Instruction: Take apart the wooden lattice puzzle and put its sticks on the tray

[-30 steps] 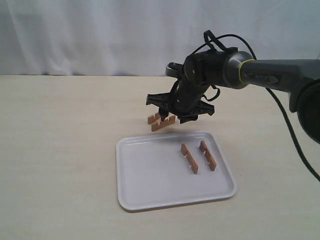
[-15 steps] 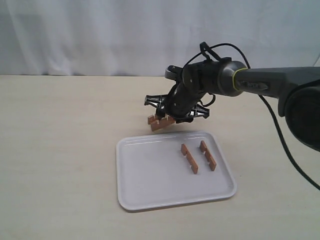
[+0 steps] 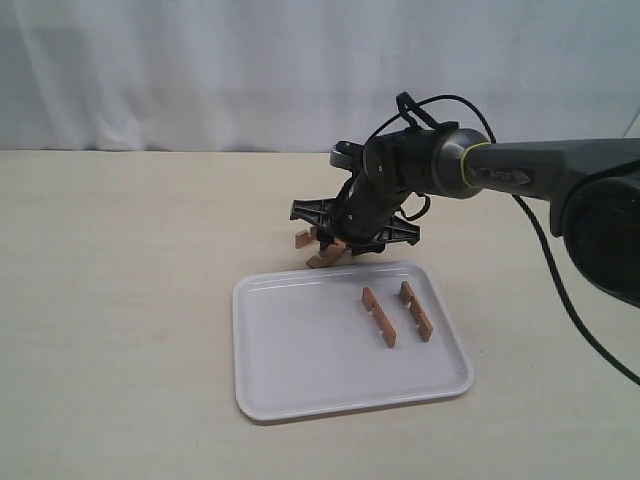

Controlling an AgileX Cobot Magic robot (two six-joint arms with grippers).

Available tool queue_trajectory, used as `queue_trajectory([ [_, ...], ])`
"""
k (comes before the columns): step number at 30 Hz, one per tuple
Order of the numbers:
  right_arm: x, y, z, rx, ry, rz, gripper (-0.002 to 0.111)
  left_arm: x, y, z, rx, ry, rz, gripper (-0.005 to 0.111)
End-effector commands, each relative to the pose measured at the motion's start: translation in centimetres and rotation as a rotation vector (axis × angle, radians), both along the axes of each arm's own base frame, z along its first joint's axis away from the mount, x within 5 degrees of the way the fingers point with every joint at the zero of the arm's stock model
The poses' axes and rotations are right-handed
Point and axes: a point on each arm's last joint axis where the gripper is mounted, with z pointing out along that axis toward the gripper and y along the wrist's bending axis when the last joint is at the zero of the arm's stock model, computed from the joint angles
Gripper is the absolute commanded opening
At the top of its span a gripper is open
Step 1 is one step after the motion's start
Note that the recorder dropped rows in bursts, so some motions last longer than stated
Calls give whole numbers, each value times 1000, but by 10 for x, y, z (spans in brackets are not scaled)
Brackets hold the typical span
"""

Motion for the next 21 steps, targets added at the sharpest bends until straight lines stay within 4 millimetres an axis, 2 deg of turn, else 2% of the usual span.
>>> queue_trajectory([
  [1,3,-2,2,12,-27,-8,46,0,0,0,-5,-8,-2,0],
  [11,5,-1,3,12,-51,4,46,0,0,0,-5,-8,-2,0],
  [18,3,-5,1,-49,-29,30,46,0,0,0,-5,-8,-2,0],
  [21,2,-8,1,-88,-21,47,42,0,0,0,-5,-8,-2,0],
])
